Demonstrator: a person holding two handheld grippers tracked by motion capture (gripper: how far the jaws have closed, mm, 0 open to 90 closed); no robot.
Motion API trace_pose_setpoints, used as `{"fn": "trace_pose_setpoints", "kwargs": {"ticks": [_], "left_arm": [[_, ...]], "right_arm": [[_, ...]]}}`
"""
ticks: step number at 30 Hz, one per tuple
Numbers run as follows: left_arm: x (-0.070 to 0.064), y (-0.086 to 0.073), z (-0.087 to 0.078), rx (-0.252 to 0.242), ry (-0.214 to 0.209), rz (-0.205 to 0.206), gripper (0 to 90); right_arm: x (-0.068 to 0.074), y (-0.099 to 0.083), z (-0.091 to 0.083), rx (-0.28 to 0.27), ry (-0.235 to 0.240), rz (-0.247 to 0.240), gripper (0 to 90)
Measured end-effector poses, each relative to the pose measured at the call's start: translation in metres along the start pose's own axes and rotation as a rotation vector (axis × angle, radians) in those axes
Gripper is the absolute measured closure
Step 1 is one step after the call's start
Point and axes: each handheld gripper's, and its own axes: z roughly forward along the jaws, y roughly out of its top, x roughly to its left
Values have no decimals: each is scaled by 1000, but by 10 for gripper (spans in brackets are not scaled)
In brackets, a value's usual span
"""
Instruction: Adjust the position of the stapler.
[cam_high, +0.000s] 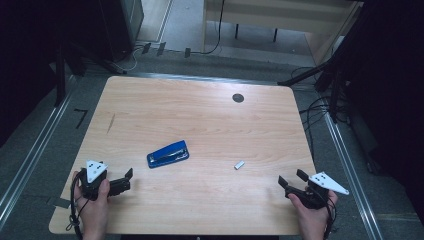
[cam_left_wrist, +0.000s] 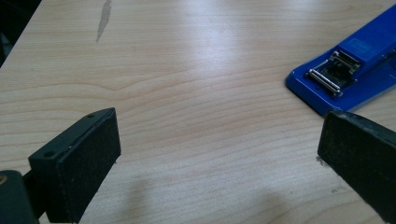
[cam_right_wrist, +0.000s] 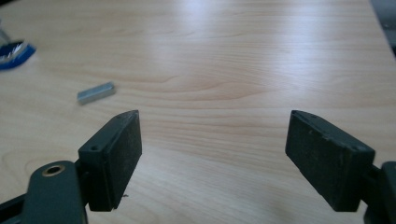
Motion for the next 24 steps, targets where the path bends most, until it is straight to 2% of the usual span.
{"fn": "trace_pose_setpoints", "kwargs": {"ticks": [2, 3, 4, 5, 6, 8, 9, 10, 11, 12, 14, 15, 16, 17, 21, 24], "left_arm": [[-1, 0, 0, 1, 5, 7, 0], [-2, 0, 0, 13, 9, 19, 0], [-4, 1, 3, 38, 12, 37, 0], [-4, 1, 4, 52, 10, 43, 0], [-4, 1, 4, 52, 10, 43, 0], [-4, 2, 5, 61, 8, 41, 0], [-3, 1, 4, 52, 7, 29, 0], [-3, 1, 4, 52, 7, 29, 0], [-2, 1, 3, 43, -2, 19, 0], [-2, 1, 3, 43, -2, 19, 0], [0, 1, 2, 38, -23, 7, 0], [1, 1, 2, 36, -32, -2, 0], [1, 1, 2, 36, -32, -2, 0], [3, 1, 1, 31, -43, -15, 0], [3, 1, 1, 31, -42, -21, 0], [3, 1, 2, 33, -43, -19, 0]], "right_arm": [[10, 5, 2, 19, 32, -50, 239], [10, 5, 2, 19, 32, -50, 239], [19, 9, 5, 31, 51, -93, 245], [24, 11, 6, 33, 62, -112, 253], [24, 11, 6, 33, 62, -112, 253], [31, 16, 7, 37, 87, -146, 296], [35, 21, 9, 39, 115, -160, 307], [35, 21, 9, 39, 115, -160, 307], [40, 28, 11, 50, 142, -177, 333], [42, 32, 13, 60, 144, -193, 338], [48, 38, 17, 79, 153, -222, 339], [51, 41, 20, 80, 172, -225, 340], [51, 41, 20, 80, 172, -225, 340], [57, 46, 26, 85, 199, -236, 326], [70, 55, 38, 104, 238, -285, 319], [75, 60, 42, 100, 259, -291, 327]]}}
